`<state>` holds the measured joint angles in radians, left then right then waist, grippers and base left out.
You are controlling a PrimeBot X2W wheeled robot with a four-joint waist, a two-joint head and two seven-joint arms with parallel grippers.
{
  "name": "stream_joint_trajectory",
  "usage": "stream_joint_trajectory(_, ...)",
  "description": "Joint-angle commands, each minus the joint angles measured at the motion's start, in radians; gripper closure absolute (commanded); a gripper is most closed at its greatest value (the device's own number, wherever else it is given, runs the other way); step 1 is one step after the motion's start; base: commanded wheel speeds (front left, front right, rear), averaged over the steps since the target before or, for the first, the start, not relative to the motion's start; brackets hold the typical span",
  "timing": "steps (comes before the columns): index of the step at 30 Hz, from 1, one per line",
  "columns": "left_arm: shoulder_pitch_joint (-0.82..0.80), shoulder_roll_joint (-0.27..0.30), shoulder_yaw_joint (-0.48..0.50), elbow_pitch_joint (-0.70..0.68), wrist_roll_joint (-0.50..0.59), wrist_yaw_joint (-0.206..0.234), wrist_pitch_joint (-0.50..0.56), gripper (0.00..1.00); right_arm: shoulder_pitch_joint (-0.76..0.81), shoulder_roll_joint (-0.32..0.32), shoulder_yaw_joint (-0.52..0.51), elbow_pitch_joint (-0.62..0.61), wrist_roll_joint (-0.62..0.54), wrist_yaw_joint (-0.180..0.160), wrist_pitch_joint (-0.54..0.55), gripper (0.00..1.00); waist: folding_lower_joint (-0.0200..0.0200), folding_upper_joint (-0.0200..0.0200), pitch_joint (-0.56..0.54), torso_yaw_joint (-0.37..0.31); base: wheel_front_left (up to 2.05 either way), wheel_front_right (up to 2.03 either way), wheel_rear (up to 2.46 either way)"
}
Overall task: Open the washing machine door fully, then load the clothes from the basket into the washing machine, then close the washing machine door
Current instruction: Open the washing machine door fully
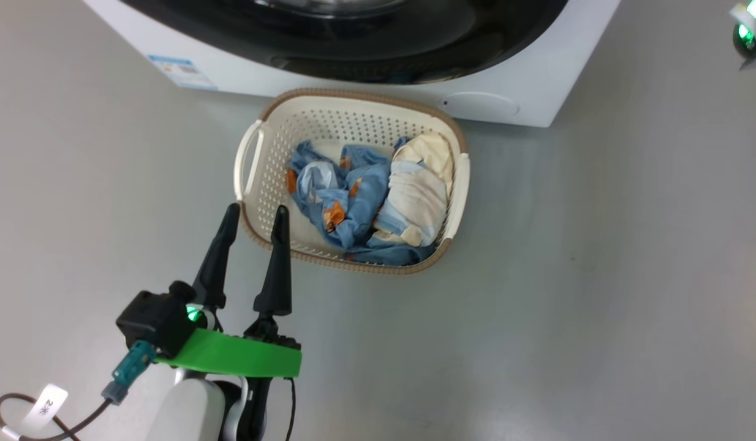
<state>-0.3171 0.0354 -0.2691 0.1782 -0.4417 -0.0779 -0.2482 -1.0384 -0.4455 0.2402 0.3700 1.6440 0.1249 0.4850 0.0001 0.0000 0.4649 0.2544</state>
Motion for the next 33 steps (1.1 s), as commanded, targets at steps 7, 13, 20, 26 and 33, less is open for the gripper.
stream_joint_trajectory(7,-0.031,0.015,0.002,-0.049,-0.029,0.013,-0.014,0.0,-0.075,0.011,-0.002,0.014,-0.016,0.006,0.049,1.0,-0.0001,0.0,0.053,0.041,0.0,0.0,0.0)
stream_joint_trajectory(13,-0.043,0.015,-0.017,-0.064,-0.044,0.019,-0.014,0.0,-0.127,0.016,0.005,0.04,-0.037,0.006,0.081,1.0,-0.0001,0.0,0.085,0.062,0.0,0.0,0.0)
stream_joint_trajectory(20,-0.052,0.015,-0.035,-0.074,-0.057,0.025,-0.014,0.0,-0.162,0.028,0.018,0.06,-0.053,0.006,0.105,1.0,-0.0001,0.0,0.103,0.075,0.0,0.0,0.0)
stream_joint_trajectory(26,-0.058,0.015,-0.045,-0.077,-0.065,0.031,-0.014,0.0,-0.165,0.035,0.029,0.057,-0.063,0.006,0.117,1.0,-0.0001,0.0,0.103,0.08,0.0,0.0,0.0)
stream_joint_trajectory(33,-0.059,0.015,-0.048,-0.069,-0.065,0.032,-0.014,0.0,-0.133,0.051,0.054,0.049,-0.072,0.006,0.132,1.0,-0.0001,0.0,0.081,0.076,0.0,0.0,0.0)
